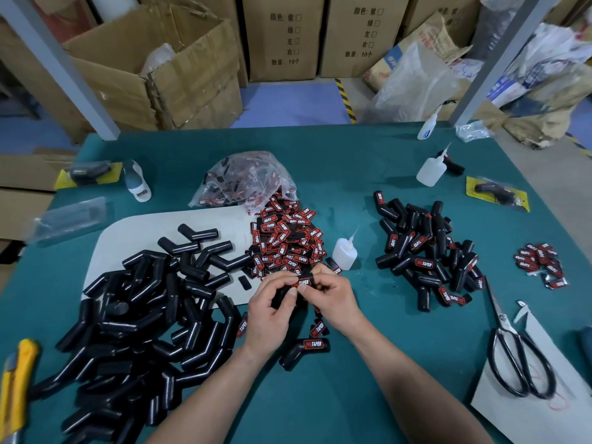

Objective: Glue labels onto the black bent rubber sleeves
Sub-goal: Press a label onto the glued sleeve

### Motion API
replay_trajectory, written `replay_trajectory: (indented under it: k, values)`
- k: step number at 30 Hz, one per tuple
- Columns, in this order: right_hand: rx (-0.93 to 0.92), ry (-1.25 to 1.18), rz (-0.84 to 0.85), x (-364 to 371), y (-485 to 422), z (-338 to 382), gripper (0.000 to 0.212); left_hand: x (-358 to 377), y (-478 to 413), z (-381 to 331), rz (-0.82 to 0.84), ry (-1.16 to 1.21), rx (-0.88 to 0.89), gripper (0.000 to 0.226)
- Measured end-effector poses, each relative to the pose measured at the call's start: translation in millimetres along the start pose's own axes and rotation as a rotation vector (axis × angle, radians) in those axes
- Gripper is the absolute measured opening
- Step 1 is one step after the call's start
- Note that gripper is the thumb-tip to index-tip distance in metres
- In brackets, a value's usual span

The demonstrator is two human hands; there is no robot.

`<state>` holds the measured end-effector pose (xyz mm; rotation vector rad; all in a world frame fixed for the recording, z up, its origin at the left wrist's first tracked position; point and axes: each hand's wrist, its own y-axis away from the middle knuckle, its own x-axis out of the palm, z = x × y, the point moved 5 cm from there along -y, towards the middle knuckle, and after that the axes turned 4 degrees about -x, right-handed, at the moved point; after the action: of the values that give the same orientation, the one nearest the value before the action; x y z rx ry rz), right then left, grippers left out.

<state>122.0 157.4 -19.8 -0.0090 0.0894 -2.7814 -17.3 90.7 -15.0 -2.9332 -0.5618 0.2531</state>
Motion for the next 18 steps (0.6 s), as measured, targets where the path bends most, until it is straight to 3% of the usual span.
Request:
replay_trajectory:
  k: [7, 18]
  values:
    - [0.078, -0.098, -0.125, -8.2, -3.5, -3.7, 0.016, 1.3, 1.1, -4.8, -0.029, -0.074, 0.055, 0.016]
    - [0.178, -0.111, -0.105, -5.8, -2.8, -9.1, 0.018, 2.5, 2.3, -4.9, -0.020, -0.093, 0.053, 0.018]
